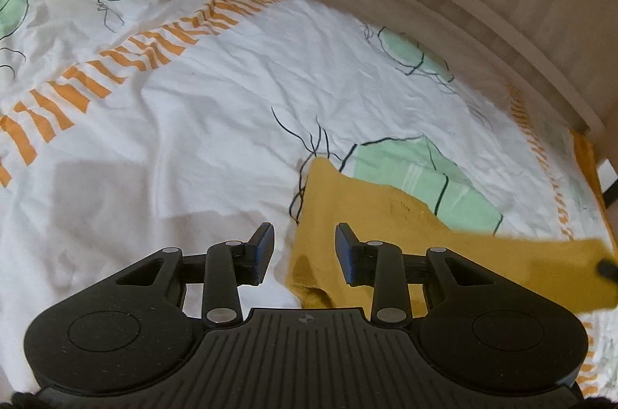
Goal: Fold small clothes
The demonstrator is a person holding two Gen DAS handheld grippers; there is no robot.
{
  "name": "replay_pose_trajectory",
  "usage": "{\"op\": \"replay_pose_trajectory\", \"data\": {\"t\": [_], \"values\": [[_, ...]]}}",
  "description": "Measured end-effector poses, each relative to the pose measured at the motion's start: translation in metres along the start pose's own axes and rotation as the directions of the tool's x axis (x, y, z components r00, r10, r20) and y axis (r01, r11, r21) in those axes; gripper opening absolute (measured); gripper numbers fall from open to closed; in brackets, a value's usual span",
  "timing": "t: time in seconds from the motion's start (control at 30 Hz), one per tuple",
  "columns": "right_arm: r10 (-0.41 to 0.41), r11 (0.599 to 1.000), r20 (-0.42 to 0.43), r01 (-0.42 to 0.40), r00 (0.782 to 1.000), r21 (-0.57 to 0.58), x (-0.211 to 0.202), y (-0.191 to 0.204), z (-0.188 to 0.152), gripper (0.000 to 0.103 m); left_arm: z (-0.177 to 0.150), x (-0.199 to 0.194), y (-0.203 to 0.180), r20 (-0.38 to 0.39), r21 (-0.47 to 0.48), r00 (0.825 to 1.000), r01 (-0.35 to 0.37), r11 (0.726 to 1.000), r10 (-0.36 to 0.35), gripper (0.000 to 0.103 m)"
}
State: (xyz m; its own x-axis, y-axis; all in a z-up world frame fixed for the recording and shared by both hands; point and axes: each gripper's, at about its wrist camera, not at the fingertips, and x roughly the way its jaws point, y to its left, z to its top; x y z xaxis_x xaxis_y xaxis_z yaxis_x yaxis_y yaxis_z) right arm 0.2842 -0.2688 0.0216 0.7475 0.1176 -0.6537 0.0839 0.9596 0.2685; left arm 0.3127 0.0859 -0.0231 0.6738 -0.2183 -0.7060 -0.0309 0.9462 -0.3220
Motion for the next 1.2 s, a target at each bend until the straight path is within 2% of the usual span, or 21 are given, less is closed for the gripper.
{"op": "replay_pose_trajectory", "data": {"t": [0.13,0.37,0.47,0.63,0.77,0.8,0.83,0.9,0.97,1.1,1.2], "values": [[-0.092,0.995,-0.015,0.092,0.996,0.027,0.006,-0.033,0.002,0.013,-0.006,0.008,-0.01,-0.027,0.056,1.0,-0.002,0.998,0.003,0.034],[-0.152,0.983,-0.111,0.163,0.982,0.088,0.042,-0.074,-0.028,0.014,-0.022,0.023,-0.027,-0.089,0.164,0.996,-0.001,0.987,0.016,0.034],[-0.197,0.976,-0.122,0.207,0.973,0.074,0.047,-0.082,-0.037,0.017,-0.025,0.027,-0.029,-0.103,0.18,0.994,-0.002,0.984,0.021,0.034],[-0.293,0.952,-0.15,0.302,0.944,0.043,0.056,-0.096,-0.05,0.022,-0.028,0.033,-0.03,-0.12,0.192,0.992,-0.012,0.981,0.036,0.034],[-0.319,0.943,-0.118,0.328,0.94,0.057,0.05,-0.1,-0.053,0.022,-0.029,0.035,-0.029,-0.127,0.183,0.991,-0.016,0.983,0.04,0.034],[-0.32,0.944,-0.099,0.326,0.942,0.05,0.048,-0.098,-0.051,0.025,-0.029,0.035,-0.029,-0.126,0.18,0.991,-0.016,0.984,0.039,0.034],[-0.315,0.947,-0.081,0.319,0.946,0.045,0.046,-0.096,-0.05,0.04,-0.029,0.036,-0.029,-0.127,0.18,0.991,-0.014,0.984,0.038,0.034],[-0.292,0.954,-0.046,0.294,0.955,0.055,0.043,-0.091,-0.046,0.056,-0.029,0.036,-0.03,-0.129,0.185,0.991,-0.014,0.983,0.038,0.034],[-0.262,0.963,-0.029,0.264,0.965,0.06,0.041,-0.086,-0.045,0.056,-0.029,0.038,-0.032,-0.132,0.193,0.991,-0.011,0.981,0.037,0.034],[-0.21,0.976,-0.055,0.212,0.976,0.041,0.034,-0.072,-0.056,0.073,-0.035,0.038,-0.036,-0.141,0.222,0.989,-0.004,0.975,0.037,0.034],[-0.183,0.982,-0.084,0.187,0.98,0.042,0.023,-0.066,-0.07,0.08,-0.042,0.036,-0.038,-0.15,0.244,0.988,0.005,0.97,0.033,0.036]]}}
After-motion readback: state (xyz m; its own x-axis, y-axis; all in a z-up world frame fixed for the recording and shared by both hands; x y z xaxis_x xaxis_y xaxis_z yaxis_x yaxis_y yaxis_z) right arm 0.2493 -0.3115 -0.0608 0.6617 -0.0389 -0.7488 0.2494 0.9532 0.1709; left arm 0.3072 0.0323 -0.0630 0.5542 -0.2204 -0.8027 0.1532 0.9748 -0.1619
